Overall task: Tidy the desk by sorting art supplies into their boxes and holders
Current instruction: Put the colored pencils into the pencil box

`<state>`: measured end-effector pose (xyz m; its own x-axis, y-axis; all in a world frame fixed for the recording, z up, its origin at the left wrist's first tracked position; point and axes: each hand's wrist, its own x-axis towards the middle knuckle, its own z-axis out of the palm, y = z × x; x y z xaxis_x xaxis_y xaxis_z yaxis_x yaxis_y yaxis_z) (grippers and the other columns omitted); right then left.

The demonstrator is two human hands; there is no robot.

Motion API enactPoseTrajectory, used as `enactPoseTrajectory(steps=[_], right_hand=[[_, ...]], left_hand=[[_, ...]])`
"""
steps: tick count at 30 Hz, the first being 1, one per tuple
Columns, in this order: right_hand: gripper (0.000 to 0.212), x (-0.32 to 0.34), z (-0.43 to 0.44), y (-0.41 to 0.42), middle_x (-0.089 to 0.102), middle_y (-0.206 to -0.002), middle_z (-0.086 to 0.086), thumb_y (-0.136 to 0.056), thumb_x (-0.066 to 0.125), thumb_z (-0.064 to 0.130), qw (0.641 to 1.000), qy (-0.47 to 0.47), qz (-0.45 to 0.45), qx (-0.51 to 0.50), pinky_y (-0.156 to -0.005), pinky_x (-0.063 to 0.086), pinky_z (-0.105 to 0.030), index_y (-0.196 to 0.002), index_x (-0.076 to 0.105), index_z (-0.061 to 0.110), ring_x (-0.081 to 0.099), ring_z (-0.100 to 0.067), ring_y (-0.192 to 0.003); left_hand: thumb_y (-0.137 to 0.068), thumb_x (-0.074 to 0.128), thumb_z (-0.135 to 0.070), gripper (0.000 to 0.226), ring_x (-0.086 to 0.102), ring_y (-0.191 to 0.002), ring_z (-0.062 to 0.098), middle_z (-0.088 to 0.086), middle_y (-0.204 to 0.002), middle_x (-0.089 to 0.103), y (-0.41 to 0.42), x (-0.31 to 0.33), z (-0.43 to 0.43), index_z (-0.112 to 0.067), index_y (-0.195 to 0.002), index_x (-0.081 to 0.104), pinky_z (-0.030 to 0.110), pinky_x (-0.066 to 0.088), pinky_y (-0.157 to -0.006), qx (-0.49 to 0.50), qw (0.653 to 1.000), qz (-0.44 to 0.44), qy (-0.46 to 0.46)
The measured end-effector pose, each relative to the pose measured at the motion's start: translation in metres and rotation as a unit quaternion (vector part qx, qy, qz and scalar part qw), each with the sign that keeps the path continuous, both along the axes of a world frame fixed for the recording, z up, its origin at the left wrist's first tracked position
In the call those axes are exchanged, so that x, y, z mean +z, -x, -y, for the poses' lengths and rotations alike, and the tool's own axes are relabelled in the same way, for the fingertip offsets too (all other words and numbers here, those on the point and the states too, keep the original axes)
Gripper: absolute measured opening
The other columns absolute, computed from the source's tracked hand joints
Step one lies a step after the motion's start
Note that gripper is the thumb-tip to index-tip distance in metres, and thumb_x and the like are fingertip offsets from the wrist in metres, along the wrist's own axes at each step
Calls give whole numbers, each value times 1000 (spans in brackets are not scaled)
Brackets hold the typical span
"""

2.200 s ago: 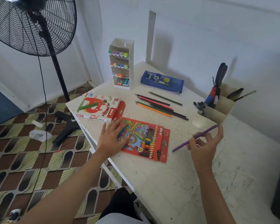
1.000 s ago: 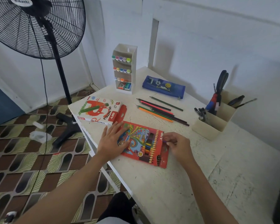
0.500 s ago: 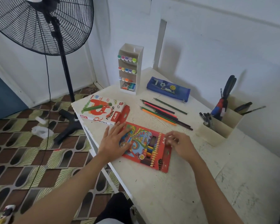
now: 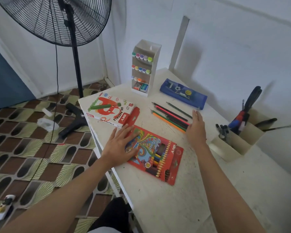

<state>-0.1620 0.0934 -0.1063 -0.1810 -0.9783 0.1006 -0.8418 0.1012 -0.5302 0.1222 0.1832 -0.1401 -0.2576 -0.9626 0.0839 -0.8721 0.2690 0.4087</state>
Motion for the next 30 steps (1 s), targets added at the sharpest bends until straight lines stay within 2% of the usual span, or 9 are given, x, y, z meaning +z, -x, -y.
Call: enactPoseTrajectory(steps=[2, 4, 8, 16, 19, 22, 25, 28, 30], right_hand=[[51, 0, 9, -1, 25, -151, -7, -95, 41, 3, 998, -21, -56, -7, -90, 44, -41, -145, 30, 9, 39, -31, -126], [40, -2, 15, -1, 36, -142, -11, -96, 41, 7, 994, -27, -102, -18, -79, 48, -41, -137, 41, 7, 50, -33, -112], [19, -5, 23, 0, 51, -114, -15, -95, 45, 4, 989, -23, -135, -62, -61, 38, -32, -105, 61, 1, 58, -34, -85], [21, -5, 19, 8, 52, -97, -12, -92, 44, -1, 988, -22, -118, -96, -62, 35, -31, -103, 62, 0, 51, -28, -77], [18, -2, 15, 12, 56, -101, -14, -90, 51, 3, 988, -11, -125, -87, -63, 39, -31, -101, 65, 3, 56, -32, -87], [16, 7, 7, 13, 65, -97, -12, -90, 59, 16, 995, 5, -71, -65, -63, 39, -28, -101, 66, 7, 60, -28, -86], [19, 19, -6, 10, 66, -87, -7, -87, 62, 14, 999, 7, 27, -17, -62, 44, -28, -105, 57, 11, 61, -25, -76], [32, 28, -25, 3, 58, -76, -3, -86, 58, 8, 987, -56, 135, 68, -59, 45, -32, -110, 40, 17, 54, -20, -64], [37, 29, -38, 0, 61, -83, -8, -85, 56, 8, 976, -88, 170, 99, -62, 45, -35, -111, 33, 21, 55, -23, -68]], left_hand=[[-79, 22, -73, 75, -3, -144, 3, -13, -157, 14, -1, -1, 0, -39, -146, 27, 35, -8, -118, -1, 1000, 1, 0], [-80, 23, -73, 75, -3, -144, 3, -13, -157, 14, -1, -1, 0, -39, -146, 27, 35, -8, -118, -1, 1000, -1, -1], [-80, 26, -72, 73, -2, -144, 3, -14, -156, 16, -1, -3, 0, -39, -146, 29, 36, -7, -118, 0, 1000, -10, 2], [-80, 23, -73, 74, -3, -143, 1, -14, -156, 15, -1, -2, -1, -40, -145, 28, 34, -10, -117, 3, 1000, -7, -2], [-77, 18, -80, 80, -2, -143, 1, -13, -156, 16, -1, -1, -1, -40, -146, 28, 34, -10, -117, 2, 1000, -5, 0], [-74, 9, -85, 87, -2, -143, 1, -13, -156, 16, -1, -1, -2, -39, -146, 27, 34, -9, -117, 2, 1000, -7, 2], [-76, 18, -82, 83, 0, -143, 2, -12, -156, 16, -1, -1, -1, -39, -146, 27, 35, -8, -117, 5, 1000, -2, -2], [-78, 22, -74, 77, 2, -144, 4, -12, -156, 18, -1, -1, -1, -39, -146, 27, 35, -7, -118, 9, 1000, 0, -2], [-77, 21, -74, 78, 3, -144, 5, -12, -156, 17, -1, 0, -1, -39, -146, 28, 35, -6, -118, 8, 1000, 4, -4]])
